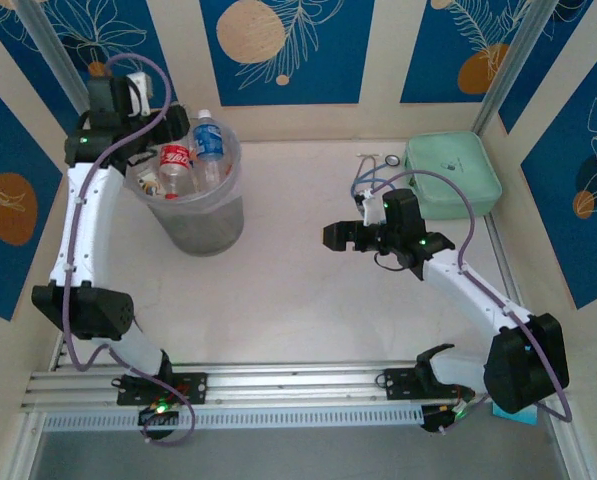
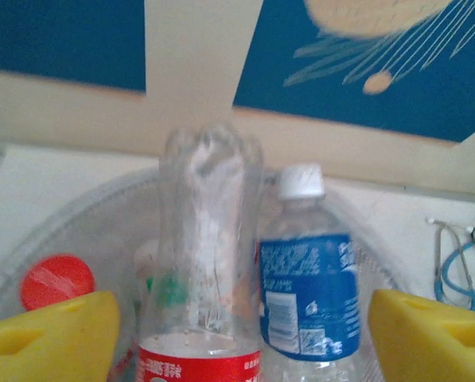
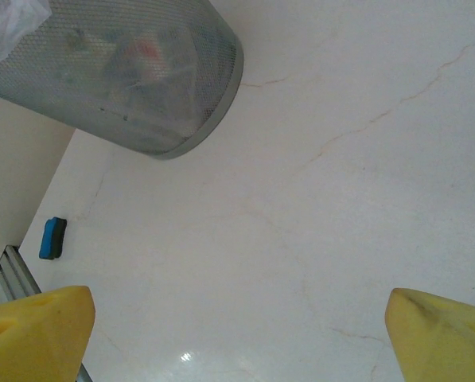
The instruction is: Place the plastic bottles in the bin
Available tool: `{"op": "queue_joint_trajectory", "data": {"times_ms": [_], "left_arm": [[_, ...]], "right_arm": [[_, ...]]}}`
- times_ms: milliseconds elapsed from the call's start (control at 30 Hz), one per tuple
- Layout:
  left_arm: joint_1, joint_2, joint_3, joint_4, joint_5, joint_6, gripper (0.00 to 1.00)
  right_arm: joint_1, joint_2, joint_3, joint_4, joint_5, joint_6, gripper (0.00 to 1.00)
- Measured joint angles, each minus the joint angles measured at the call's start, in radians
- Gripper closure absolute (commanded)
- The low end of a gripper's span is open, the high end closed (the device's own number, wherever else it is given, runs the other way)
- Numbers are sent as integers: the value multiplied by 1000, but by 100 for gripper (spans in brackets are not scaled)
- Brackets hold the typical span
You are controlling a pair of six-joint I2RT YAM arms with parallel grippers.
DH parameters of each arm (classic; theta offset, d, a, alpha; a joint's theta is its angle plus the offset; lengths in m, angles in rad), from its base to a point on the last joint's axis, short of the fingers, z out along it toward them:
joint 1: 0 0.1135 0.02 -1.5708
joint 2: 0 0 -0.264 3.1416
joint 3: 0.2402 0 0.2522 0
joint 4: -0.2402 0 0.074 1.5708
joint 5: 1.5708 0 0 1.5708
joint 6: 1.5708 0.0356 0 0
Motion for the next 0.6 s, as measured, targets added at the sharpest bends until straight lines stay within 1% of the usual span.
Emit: {"op": "queue_joint_trajectory", "data": {"times_ms": [33,67,167,200,300,367,400,600], "left_arm": [[12,-4,20,1,3,-4,15],[35,-12,28,7,12,-9,19],[156,-52,-20,42,65,-65,43],[205,-69,-64,69,85,-98,49],[319,-88,-183,125,131,-185,60],[354,-78,-239,146,144,-222,64],[359,-71,-262,156,153,-237,65],[354,-57,-375,226,230,-305,65]], "right_arm": [[0,8,3,0,0,0,5],[0,13,5,2,0,0,5],[0,21,5,2,-1,0,5],[0,21,5,2,-1,0,5],[0,21,5,0,-5,0,5],[0,21,5,1,-8,0,5],[0,21,5,2,-11,0,5],[-1,20,5,2,-11,-1,5]]}}
